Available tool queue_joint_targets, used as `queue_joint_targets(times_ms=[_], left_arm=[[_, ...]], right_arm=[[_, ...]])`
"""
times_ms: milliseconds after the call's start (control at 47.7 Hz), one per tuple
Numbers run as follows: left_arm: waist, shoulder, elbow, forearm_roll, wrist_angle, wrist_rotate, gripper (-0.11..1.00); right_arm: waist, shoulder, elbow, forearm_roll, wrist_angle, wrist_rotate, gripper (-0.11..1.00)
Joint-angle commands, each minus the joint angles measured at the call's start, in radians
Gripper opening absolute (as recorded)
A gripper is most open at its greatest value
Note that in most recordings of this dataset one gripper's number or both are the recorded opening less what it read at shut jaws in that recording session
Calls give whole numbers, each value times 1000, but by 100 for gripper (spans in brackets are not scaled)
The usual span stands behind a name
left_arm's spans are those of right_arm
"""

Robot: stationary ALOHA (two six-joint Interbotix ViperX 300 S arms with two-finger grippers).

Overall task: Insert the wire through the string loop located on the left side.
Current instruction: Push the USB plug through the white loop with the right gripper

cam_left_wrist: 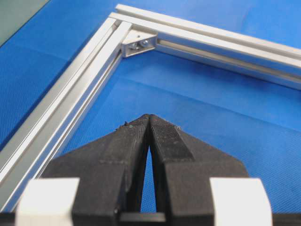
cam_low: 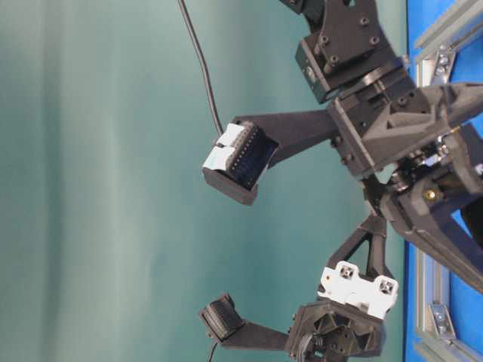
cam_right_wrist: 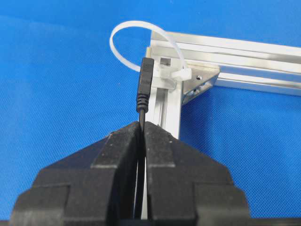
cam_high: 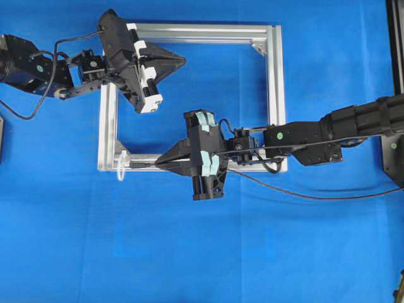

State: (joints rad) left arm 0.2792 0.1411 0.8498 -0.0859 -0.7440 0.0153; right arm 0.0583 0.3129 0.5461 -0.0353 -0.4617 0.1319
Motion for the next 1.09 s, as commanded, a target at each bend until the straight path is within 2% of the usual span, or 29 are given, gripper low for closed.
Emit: queue_joint_targets(times_ms=[0,692,1070], left_arm=[[-2,-35,-8,2,-5,0,0],[-2,-35,-8,2,-5,0,0],[-2,-35,-8,3,-5,-2,0]], right_arm=[[-2,-20,-20,2,-3,2,-10],[-2,-17,-29,3,-3,2,-10],[-2,38,-118,2,28,2,-10]])
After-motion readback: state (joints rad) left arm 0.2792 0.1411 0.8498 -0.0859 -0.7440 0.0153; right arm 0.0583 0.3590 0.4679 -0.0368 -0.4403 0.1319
